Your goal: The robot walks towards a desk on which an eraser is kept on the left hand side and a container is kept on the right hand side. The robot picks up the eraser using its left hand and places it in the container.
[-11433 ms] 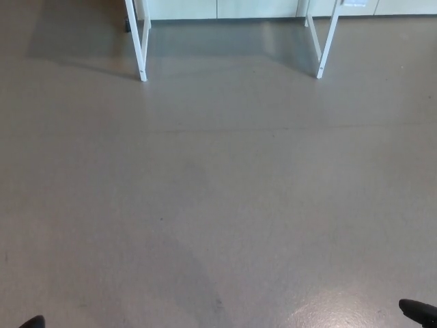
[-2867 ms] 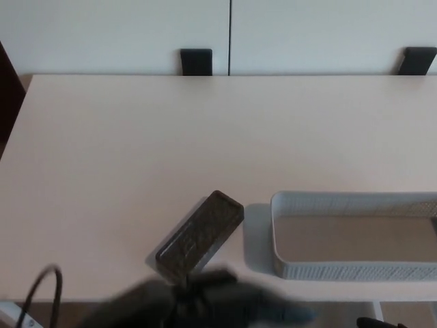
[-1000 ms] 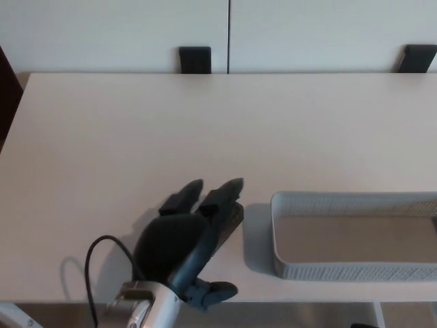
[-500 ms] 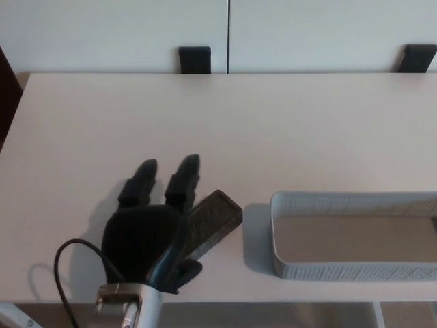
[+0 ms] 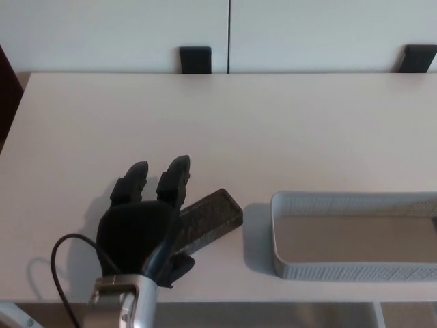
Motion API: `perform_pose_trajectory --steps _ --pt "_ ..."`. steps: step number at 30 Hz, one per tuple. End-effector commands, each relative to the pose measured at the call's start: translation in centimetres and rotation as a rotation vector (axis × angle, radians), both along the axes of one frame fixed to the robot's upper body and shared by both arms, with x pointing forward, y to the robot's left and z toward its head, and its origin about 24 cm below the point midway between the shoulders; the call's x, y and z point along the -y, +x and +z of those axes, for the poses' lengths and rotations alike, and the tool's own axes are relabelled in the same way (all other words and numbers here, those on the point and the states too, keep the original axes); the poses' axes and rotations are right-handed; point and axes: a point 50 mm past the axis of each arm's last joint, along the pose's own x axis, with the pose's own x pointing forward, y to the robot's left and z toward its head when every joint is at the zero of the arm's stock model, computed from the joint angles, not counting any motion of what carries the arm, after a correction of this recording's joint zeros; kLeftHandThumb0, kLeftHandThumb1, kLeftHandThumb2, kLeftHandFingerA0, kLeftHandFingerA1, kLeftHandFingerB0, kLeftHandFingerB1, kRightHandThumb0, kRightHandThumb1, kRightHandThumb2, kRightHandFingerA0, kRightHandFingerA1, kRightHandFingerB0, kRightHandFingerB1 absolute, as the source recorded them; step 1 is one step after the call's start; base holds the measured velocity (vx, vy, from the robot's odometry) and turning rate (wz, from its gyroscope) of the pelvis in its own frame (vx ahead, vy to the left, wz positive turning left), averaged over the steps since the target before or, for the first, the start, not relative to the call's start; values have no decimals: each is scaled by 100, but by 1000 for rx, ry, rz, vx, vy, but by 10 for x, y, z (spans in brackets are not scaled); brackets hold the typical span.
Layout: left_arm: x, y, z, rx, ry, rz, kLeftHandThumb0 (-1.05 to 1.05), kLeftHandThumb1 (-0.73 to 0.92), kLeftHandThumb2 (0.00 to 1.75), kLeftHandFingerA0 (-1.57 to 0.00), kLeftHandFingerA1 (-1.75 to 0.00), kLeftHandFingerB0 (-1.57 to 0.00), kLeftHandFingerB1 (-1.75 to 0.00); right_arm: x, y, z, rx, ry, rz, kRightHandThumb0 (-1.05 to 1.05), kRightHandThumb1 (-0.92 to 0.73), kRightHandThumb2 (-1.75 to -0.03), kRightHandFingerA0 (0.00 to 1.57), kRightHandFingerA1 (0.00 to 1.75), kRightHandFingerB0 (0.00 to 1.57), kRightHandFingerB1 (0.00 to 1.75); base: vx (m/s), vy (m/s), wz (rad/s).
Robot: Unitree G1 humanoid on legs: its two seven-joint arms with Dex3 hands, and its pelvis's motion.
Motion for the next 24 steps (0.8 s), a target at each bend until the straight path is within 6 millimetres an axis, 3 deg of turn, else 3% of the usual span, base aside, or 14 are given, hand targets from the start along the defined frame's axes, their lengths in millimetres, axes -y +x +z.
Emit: perform_pose_trajectory --steps 1,3,5,6,7,10,12,13,18,19,21,22,23,24 --pt "-6 10 -6 -193 -94 -37 -50 36 65 -7 -34 -9 -25 2 3 4 23 -8 11 -31 -56 -57 61 45 43 40 0 0 0" --pt "-9 14 -5 -242 -132 -61 -27 29 84 -1 -49 0 -47 2 3 4 24 -1 14 -32 -55 -56 61 45 43 40 0 0 0" --pt "-14 22 -5 -302 -180 -81 -27 28 84 -1 -48 0 -47 2 3 4 17 1 13 -32 -55 -56 62 44 44 40 0 0 0" --pt "-16 26 -4 -325 -202 -87 -27 28 84 -1 -48 0 -46 2 3 4 14 -1 16 -39 -46 -69 56 52 42 48 0 0 0" --pt "-18 30 -2 -337 -207 -92 -28 27 84 -1 -48 0 -46 2 4 4 16 -8 25 -33 -55 -56 62 44 45 40 0 0 0" --pt "-20 35 1 -348 -211 -97 -28 27 84 -1 -48 0 -46 3 7 3 18 -11 31 -32 -55 -56 62 45 45 40 0 0 0" --pt "-21 41 2 -357 -210 -98 -27 26 83 -2 -48 -1 -46 2 7 3 13 3 19 -39 -46 -69 57 53 42 48 0 0 0" --pt "-21 42 1 -361 -204 -96 -46 45 54 -20 -31 -16 -27 2 8 3 13 -3 25 -33 -54 -56 63 45 45 40 0 0 0" --pt "-19 46 -3 -371 -164 -102 -46 44 54 -23 -32 -16 -27 3 9 3 13 -16 45 -39 -45 -70 60 53 43 49 0 0 0" --pt "-17 45 -6 -370 -152 -106 -26 25 83 -7 -49 -6 -48 3 9 3 7 -21 46 -38 -45 -69 60 52 43 48 0 0 0" --pt "-16 45 -8 -374 -130 -107 -26 26 84 -7 -50 -6 -48 2 10 3 6 -32 56 -39 -45 -69 60 52 43 48 0 0 0" --pt "-15 45 -9 -383 -120 -106 -48 47 55 -23 -32 -17 -27 2 10 4 9 -32 59 -38 -45 -69 60 52 43 48 0 0 0" --pt "-14 45 -10 -392 -99 -110 -27 28 86 -7 -49 -6 -48 2 11 4 12 -32 63 -39 -45 -70 59 52 43 48 0 0 0" --pt "-13 45 -10 -399 -88 -111 -49 49 55 -23 -32 -18 -27 2 11 5 13 -32 67 -39 -45 -70 59 52 42 48 0 0 0"
